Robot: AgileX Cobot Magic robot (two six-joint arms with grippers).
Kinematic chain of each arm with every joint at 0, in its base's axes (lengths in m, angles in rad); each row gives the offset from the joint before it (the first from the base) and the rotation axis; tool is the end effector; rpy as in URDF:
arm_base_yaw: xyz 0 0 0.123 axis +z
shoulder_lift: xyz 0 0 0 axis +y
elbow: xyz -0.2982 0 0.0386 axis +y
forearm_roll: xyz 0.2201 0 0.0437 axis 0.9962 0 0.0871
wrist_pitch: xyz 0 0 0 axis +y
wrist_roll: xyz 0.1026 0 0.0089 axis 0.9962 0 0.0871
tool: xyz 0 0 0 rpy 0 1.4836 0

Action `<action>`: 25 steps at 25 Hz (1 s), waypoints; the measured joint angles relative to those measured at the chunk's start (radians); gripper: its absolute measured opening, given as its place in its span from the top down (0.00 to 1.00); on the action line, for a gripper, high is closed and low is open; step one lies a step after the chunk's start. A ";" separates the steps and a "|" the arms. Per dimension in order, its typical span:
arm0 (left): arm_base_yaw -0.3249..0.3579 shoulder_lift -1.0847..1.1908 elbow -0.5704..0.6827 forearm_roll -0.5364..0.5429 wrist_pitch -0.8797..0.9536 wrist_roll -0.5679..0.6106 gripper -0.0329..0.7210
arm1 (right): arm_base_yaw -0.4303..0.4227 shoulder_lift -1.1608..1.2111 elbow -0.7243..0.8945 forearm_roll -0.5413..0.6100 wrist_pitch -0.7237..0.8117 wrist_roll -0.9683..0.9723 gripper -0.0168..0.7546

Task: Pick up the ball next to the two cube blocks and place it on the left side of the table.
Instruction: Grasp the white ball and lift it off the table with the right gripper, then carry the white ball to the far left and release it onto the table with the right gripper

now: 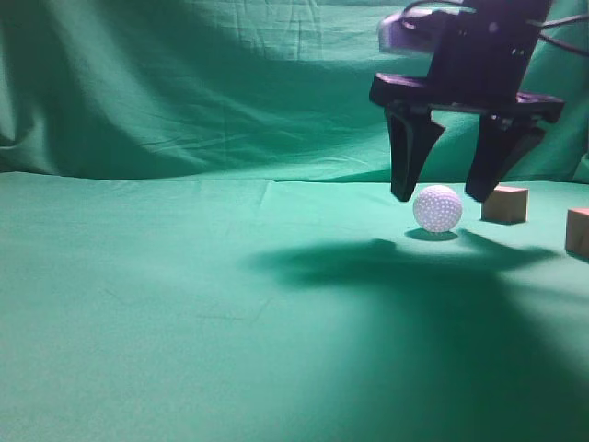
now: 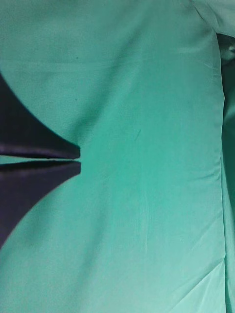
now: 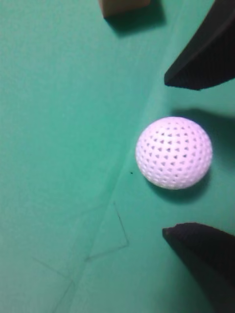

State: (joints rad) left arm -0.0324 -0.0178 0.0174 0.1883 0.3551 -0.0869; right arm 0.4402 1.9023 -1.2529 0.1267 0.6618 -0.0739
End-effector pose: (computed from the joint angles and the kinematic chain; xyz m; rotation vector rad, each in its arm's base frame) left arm 0.0207 0.0060 0.1734 0.0663 1.8319 0.1001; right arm 0.3318 0.1651 0.1977 -0.5964 2.7460 0.2214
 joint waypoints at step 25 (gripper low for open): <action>0.000 0.000 0.000 0.000 0.000 0.000 0.96 | 0.294 0.305 -0.749 0.221 0.067 -0.121 0.57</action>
State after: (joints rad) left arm -0.0324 -0.0178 0.0174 0.1883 0.3551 -0.0869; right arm 0.7339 2.2069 -2.0017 0.3479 0.7286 -0.1953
